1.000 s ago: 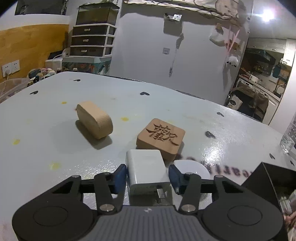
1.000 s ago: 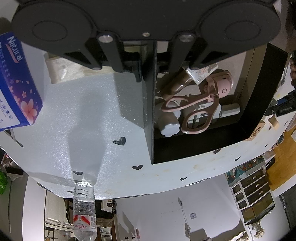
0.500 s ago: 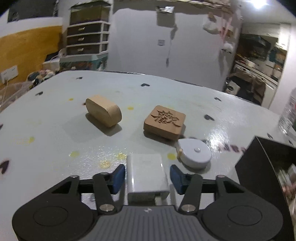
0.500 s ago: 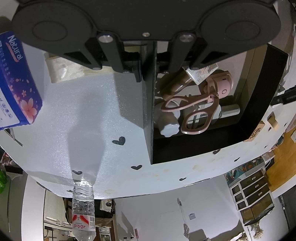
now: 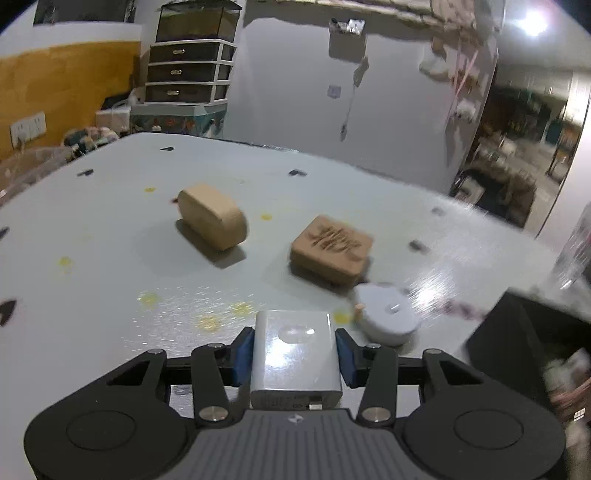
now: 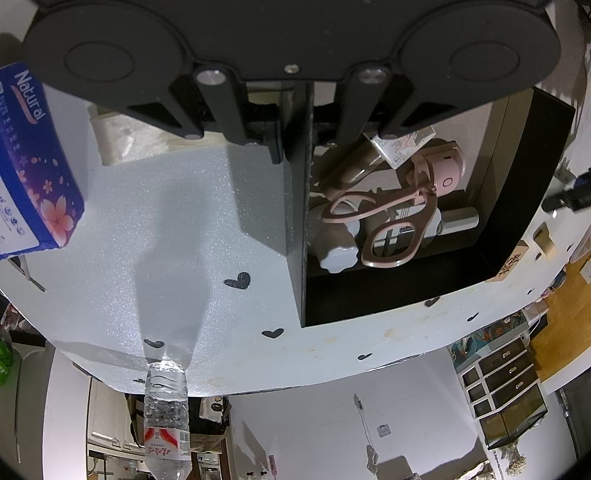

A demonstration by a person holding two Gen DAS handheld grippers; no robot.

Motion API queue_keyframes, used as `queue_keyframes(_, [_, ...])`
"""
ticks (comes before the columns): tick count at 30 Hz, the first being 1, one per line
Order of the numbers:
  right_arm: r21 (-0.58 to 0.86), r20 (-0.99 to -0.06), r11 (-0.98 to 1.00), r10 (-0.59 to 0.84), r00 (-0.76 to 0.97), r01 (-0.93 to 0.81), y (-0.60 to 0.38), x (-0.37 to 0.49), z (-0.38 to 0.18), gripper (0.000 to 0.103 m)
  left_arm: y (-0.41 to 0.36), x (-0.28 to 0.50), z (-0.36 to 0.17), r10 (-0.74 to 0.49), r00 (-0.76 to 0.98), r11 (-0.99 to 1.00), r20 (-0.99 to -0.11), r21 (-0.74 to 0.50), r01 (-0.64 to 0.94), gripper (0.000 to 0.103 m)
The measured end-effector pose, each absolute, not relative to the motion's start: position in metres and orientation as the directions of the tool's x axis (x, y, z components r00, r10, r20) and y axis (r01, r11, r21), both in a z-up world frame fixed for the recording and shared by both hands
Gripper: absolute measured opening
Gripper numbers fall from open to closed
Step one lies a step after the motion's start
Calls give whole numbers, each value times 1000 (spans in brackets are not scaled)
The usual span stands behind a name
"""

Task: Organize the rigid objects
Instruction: 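Carry the white charger into the black box and open the left tool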

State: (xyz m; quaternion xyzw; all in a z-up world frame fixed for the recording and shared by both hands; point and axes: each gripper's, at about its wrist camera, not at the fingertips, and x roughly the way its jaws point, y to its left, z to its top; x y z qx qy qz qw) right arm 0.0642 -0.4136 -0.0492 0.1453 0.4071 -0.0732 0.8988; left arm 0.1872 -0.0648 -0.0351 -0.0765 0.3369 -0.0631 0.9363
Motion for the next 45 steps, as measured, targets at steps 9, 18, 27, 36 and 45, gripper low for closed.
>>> queue_keyframes(9, [204,-752,947,-10,659,248,-414,64,-49,10,-92,159,7,-395,751,897,-529,-397,192,47])
queue_keyframes(18, [203,-751,951,0,660,231,-416,64,-49,11,-161,134,27,-645,567,754,-513,-306,580,47])
queue_keyframes(27, [208,-748,951,3,664,230,-417,63,-50,11,-206,139,12,-706,258,464,-660,-156,872,47])
queue_keyframes(36, [208,-749,949,0,662,235,-417,63,-50,11,-206,174,-8,-665,86,310,-742,-169,936,47])
queue_keyframes(45, [197,-754,950,-12,657,244,-414,66,-49,11,-208,182,-10,-696,-31,249,-717,-282,927,72])
